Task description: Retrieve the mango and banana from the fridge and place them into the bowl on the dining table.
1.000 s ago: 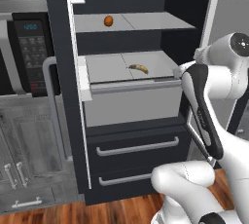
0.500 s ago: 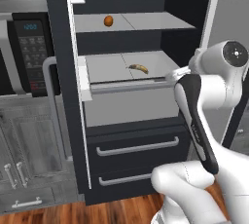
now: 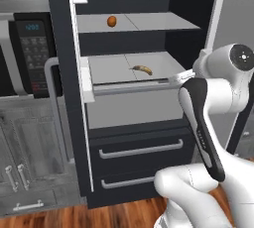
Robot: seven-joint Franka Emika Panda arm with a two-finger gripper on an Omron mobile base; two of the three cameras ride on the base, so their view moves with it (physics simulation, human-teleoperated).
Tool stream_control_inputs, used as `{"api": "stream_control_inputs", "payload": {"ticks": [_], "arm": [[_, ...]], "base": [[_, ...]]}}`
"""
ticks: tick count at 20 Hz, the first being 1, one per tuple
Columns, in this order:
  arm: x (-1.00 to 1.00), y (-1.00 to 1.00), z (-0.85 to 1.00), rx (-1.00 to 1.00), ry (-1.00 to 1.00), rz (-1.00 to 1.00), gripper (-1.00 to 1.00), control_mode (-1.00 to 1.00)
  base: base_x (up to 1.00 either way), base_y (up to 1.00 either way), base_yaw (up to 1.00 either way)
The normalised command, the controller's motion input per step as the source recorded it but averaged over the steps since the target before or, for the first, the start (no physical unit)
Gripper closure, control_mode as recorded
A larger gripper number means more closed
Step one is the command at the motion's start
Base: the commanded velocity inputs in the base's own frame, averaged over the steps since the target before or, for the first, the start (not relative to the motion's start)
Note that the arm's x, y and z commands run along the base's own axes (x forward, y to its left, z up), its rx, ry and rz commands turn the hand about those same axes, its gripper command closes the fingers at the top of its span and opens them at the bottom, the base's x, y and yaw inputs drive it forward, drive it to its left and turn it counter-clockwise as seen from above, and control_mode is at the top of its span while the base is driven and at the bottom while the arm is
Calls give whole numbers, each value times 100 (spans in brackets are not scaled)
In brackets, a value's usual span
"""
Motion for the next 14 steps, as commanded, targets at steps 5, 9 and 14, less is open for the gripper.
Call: {"api": "stream_control_inputs", "payload": {"ticks": [5,9,14], "arm": [[0,0,0,0,0,0,-100,100],[0,0,0,0,0,0,-100,100],[0,0,0,0,0,0,-100,100]], "base": [[38,0,0],[90,0,0],[100,0,0]]}}
